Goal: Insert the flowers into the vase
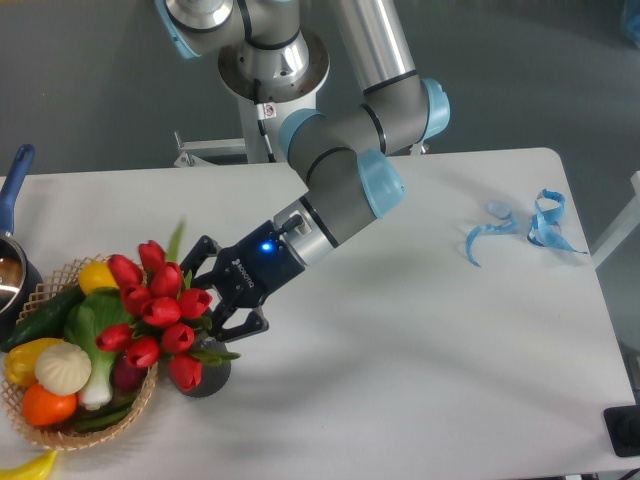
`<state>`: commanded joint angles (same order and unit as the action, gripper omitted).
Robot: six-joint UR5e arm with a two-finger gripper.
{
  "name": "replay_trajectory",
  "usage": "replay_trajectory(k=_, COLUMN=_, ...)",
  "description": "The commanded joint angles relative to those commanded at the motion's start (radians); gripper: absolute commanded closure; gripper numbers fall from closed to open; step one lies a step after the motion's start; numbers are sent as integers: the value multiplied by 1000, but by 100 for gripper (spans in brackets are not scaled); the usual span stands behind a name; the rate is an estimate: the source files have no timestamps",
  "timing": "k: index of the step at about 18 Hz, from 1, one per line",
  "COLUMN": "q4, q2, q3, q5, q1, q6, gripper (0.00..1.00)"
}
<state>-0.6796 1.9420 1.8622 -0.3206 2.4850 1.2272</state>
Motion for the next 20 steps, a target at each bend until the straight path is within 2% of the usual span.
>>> replay_trajectory(k=4, q4=-2, q2=-6, q3=20, q5=-2, q1=12, q6=0, gripper=1)
replay_trajectory(k=8, q4=-2, q2=-35, q3=60, q5=-46, q1=26, q6=0, gripper=0)
replay_trajectory(k=12, q4=-2, q2=-67, q3=69, q5=-48, q1=69, q6=-3, gripper=0)
replay_trajectory(k=20, q4=-2, q2=-170, q3=111, q5=-57, q1=212, q6=2, gripper=0)
